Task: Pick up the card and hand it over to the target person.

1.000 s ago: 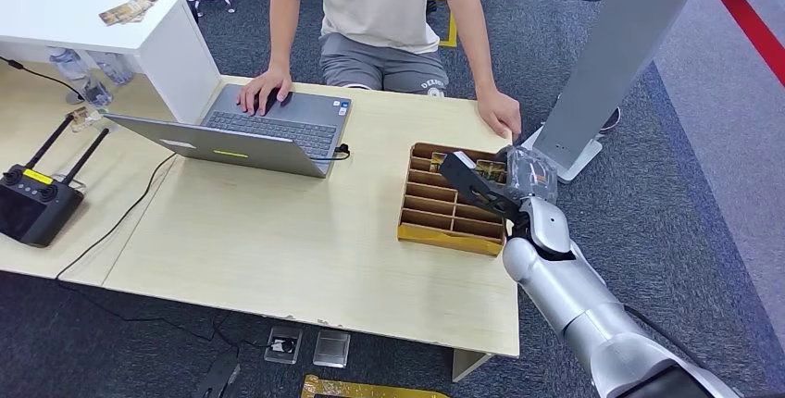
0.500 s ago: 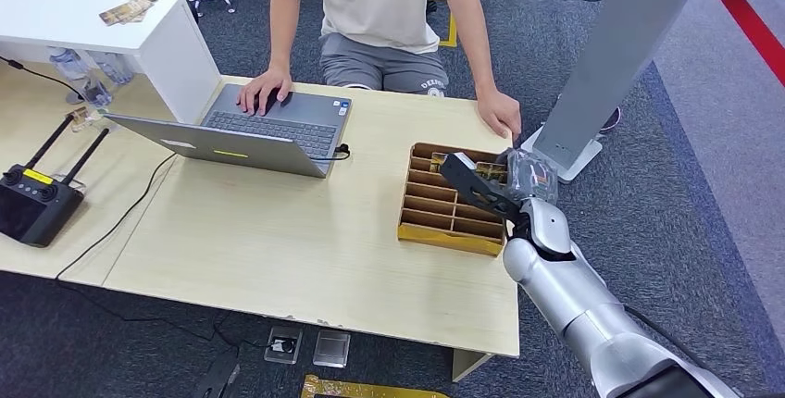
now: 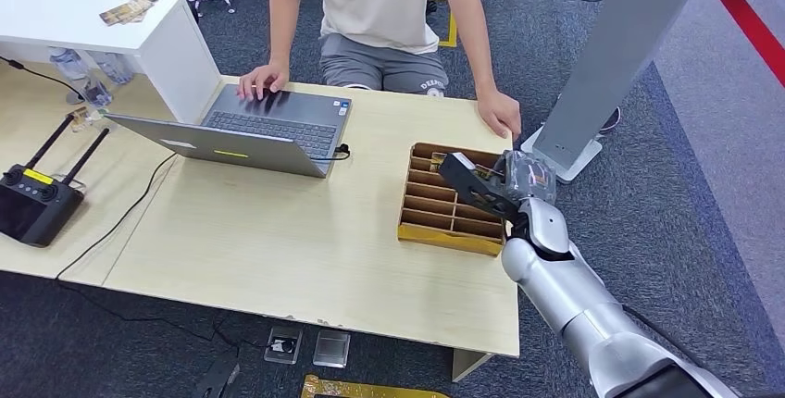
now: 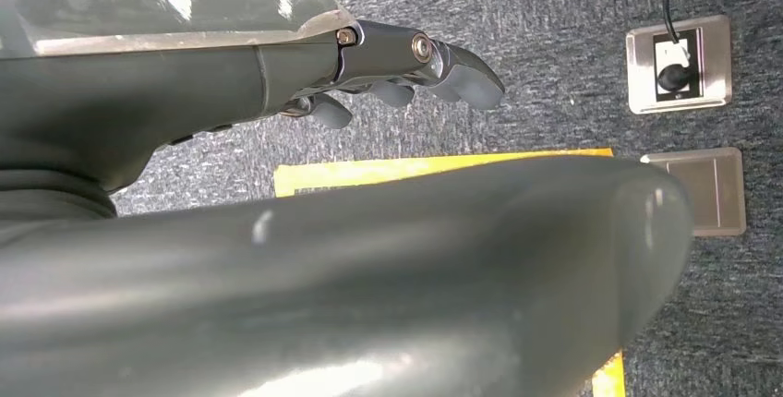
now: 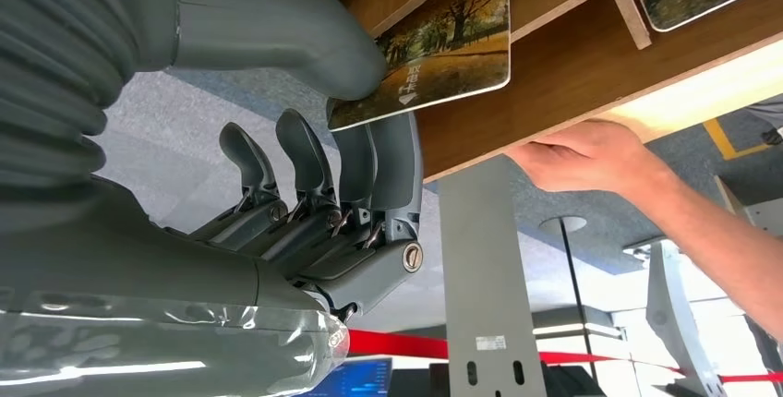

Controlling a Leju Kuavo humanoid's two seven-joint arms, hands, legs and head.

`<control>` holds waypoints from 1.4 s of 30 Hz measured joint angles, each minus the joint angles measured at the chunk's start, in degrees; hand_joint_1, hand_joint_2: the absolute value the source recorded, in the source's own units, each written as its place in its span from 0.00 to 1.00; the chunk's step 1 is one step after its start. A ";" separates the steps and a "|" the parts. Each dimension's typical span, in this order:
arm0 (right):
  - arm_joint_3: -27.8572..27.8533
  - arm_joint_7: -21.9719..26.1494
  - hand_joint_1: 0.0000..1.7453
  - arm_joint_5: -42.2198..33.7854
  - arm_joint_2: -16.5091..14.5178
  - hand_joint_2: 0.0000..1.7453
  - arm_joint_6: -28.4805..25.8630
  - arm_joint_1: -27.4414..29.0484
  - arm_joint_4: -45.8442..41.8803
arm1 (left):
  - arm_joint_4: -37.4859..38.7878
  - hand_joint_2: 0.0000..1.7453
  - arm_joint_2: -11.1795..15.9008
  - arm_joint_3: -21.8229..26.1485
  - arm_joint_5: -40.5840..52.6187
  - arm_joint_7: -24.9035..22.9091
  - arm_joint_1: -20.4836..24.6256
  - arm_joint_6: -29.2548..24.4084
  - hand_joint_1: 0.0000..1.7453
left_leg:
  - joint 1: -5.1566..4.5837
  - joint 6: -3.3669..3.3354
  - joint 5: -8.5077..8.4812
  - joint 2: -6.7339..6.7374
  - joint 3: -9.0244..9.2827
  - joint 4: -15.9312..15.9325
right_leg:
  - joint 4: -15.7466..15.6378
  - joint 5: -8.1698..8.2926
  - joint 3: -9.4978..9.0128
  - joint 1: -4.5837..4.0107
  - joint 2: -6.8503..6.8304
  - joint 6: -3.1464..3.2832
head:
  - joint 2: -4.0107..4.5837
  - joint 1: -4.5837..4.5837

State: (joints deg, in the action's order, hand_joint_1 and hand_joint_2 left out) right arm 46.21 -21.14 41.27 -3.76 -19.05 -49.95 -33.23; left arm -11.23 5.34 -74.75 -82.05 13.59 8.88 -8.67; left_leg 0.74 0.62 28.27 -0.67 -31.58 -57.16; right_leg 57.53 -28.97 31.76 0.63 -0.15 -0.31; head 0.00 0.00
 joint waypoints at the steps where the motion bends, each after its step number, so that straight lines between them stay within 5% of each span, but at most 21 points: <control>1: -0.02 -0.01 0.83 -0.06 0.01 1.00 0.03 0.04 0.01 | 0.00 0.00 0.00 -0.04 0.03 -0.03 -0.03 -0.01 0.00 | 0.00 0.00 0.00 -0.01 0.00 0.00 | 0.00 0.00 -0.01 0.00 -0.01 0.00 | 0.00 0.00; 14: -0.75 0.22 0.86 -1.32 0.59 1.00 -0.45 0.10 -1.25 | -0.03 0.00 0.02 0.25 -0.25 0.46 -0.42 0.26 0.00 | 0.00 0.00 0.00 -0.02 0.01 0.00 | 0.00 0.00 -0.01 0.00 -0.01 -0.01 | 0.00 0.00; 36: -3.84 -7.62 0.86 -0.19 10.44 1.00 1.31 5.83 -39.58 | -0.05 0.00 -0.13 1.67 -2.10 1.20 -1.65 -0.17 0.00 | 0.01 -0.02 0.02 -0.14 -0.09 -0.06 | 0.03 -0.06 0.05 -0.01 -0.14 -0.02 | 0.00 0.00; 42: -4.43 -7.07 0.86 0.13 10.25 1.00 0.54 6.62 -41.92 | -0.07 0.00 -0.25 2.02 -2.42 1.10 -1.67 -0.32 0.00 | 0.01 -0.02 0.03 -0.15 -0.05 -0.04 | 0.00 -0.07 0.02 -0.01 -0.15 -0.01 | 0.00 0.00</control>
State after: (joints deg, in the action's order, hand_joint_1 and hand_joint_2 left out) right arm 41.78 -28.21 41.40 6.49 -18.51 -43.32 -75.15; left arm -11.31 5.09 -72.73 -84.46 14.69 7.20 -8.98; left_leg 0.75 0.60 28.30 -0.82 -31.64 -57.20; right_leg 57.53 -29.04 31.78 0.62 -0.30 -0.32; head 0.00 0.00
